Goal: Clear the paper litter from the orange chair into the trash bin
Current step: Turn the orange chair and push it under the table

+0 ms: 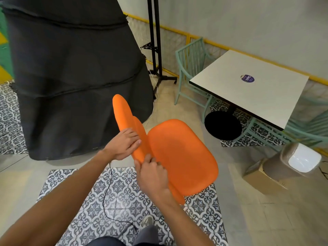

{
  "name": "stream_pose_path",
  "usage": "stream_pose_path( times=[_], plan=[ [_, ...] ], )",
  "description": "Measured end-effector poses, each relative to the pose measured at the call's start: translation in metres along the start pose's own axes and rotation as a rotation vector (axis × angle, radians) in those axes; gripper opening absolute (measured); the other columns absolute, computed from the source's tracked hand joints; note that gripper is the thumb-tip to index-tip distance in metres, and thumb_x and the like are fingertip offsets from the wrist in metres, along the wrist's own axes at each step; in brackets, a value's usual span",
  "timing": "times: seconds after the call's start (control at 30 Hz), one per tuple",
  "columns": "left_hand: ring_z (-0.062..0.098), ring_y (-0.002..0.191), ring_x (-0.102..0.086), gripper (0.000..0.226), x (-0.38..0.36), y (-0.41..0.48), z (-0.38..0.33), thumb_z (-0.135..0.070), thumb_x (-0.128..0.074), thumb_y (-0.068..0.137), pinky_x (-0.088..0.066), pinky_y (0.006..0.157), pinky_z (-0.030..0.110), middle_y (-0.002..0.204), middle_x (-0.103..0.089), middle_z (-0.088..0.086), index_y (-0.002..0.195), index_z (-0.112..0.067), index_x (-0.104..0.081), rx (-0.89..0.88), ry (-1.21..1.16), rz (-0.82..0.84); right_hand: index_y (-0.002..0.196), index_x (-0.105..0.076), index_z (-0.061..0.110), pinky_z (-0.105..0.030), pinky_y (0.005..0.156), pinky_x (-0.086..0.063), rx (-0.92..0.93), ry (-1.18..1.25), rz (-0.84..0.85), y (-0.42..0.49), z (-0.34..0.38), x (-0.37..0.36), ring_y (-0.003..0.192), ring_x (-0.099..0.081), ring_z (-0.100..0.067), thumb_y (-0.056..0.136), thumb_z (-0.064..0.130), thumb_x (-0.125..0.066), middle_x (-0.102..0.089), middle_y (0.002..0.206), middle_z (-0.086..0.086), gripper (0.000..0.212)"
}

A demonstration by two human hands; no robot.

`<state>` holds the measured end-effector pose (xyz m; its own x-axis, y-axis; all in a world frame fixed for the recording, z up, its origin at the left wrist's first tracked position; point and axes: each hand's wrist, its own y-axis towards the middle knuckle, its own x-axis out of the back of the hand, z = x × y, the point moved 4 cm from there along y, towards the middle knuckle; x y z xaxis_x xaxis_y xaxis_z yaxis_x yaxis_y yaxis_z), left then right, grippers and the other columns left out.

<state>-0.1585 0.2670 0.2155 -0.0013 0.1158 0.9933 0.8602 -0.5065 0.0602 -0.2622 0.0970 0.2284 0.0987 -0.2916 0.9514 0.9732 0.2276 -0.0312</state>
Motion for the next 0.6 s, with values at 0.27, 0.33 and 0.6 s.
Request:
stream_pose_path(
  times=[0.27, 0.33, 0.6],
  plan=[
    [0.016, 0.103, -0.057, 0.054, 0.008, 0.027, 0.055, -0.048, -0.024, 0.114, -0.035, 0.112, 0.039, 0.108, -0.071, -0.008, 0.109, -0.024, -0.072, -0.077, 0.087, 0.07, 0.128, -0.065, 0.004, -0.03, 0.05, -0.051, -0.107, -0.194, 0.062, 0.028, 0.022, -0.021, 0.064, -0.075, -0.023, 0.091, 0.068, -0.068, -0.078, 0.089, -0.01, 0.075],
    [0.021, 0.099, -0.062, 0.053, 0.003, 0.033, 0.058, -0.044, -0.027, 0.112, -0.039, 0.109, 0.044, 0.104, -0.073, -0.004, 0.103, -0.021, -0.074, -0.096, 0.085, -0.001, 0.117, -0.073, 0.006, -0.026, 0.043, -0.046, -0.123, -0.241, 0.018, 0.031, 0.021, -0.022, 0.052, -0.071, -0.019, 0.077, 0.074, -0.08, -0.075, 0.073, -0.006, 0.079],
    [0.027, 0.08, -0.062, 0.04, 0.001, 0.049, 0.042, -0.033, -0.037, 0.096, -0.044, 0.087, 0.042, 0.081, -0.072, 0.002, 0.076, -0.017, -0.068, -0.1, 0.041, -0.201, 0.085, -0.07, 0.016, -0.025, 0.045, -0.025, -0.023, -0.28, -0.123, 0.034, -0.004, -0.006, 0.042, -0.066, -0.019, 0.078, 0.076, -0.077, -0.067, 0.055, 0.001, 0.061]
  ],
)
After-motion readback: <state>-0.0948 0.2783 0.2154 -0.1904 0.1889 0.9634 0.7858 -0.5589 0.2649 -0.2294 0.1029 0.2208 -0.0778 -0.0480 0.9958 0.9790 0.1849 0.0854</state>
